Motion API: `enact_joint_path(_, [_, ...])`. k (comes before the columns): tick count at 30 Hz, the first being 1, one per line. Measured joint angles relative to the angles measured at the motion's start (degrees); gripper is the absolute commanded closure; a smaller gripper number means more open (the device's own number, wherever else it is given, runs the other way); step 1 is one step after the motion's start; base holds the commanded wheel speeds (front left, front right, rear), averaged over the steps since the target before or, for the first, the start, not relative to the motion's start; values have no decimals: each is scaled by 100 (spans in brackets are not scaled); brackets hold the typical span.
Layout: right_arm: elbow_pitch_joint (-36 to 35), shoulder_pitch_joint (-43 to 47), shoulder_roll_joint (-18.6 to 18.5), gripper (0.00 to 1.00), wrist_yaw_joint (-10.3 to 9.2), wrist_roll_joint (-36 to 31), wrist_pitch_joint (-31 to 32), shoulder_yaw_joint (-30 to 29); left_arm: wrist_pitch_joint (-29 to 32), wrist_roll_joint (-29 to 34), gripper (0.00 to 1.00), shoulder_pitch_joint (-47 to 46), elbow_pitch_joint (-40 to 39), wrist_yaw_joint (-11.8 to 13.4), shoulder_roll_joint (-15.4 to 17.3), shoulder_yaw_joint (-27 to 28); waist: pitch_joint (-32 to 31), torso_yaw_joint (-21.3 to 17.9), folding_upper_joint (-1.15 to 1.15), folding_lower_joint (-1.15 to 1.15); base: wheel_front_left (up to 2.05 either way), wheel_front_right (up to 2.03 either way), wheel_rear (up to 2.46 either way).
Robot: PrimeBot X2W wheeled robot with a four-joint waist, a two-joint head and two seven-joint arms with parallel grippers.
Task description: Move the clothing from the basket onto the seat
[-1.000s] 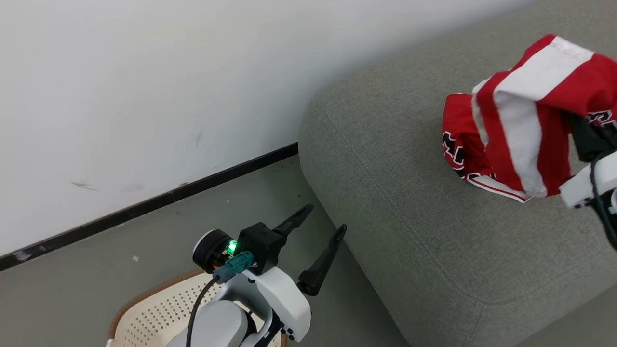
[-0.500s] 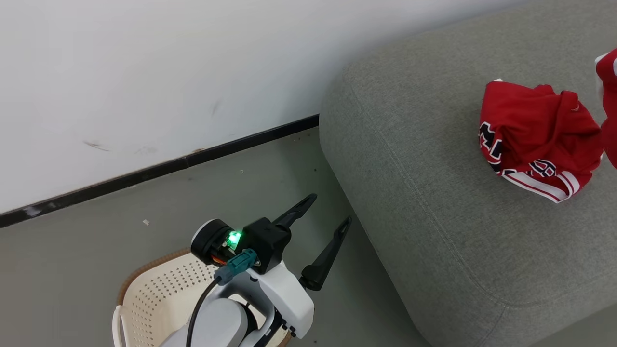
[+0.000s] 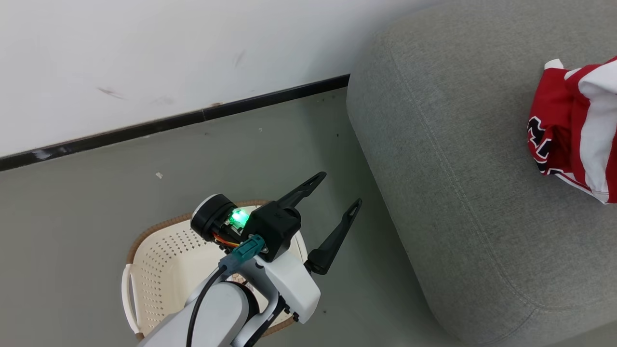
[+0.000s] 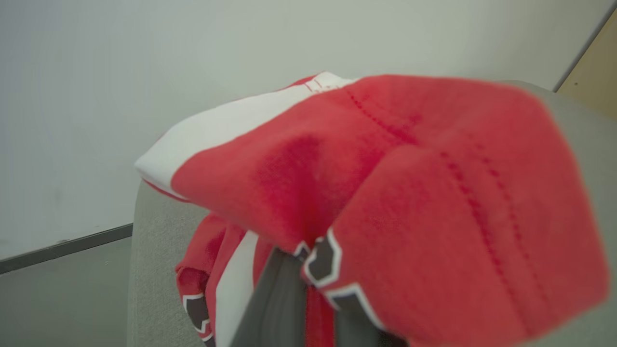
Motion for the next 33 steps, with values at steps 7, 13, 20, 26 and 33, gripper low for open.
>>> enact_joint_path(7, [412,-51,236,100,0,-210,-223,-22,41,26,0,-181,-93,-10,0,-20,335,172,0,0,0,0,0])
enact_joint_path(13, [645,-53,415,100,0,-226,-403,-138,46,114,0,-336,-151,-41,0,-19,594,278,0,0,0,0,0])
enact_joint_path(20, [705,-68,570,65,0,-230,-534,-208,46,151,0,-487,-156,-91,3,-19,851,332,0,0,0,0,0])
enact_joint_path(26, [659,-74,822,0,3,-218,-571,-148,0,170,0,-556,-97,-96,69,74,969,239,0,0,0,0,0])
enact_joint_path(33, [0,-14,850,0,2,-222,-584,-222,-74,165,0,-556,38,-162,59,78,907,86,0,0,0,0,0])
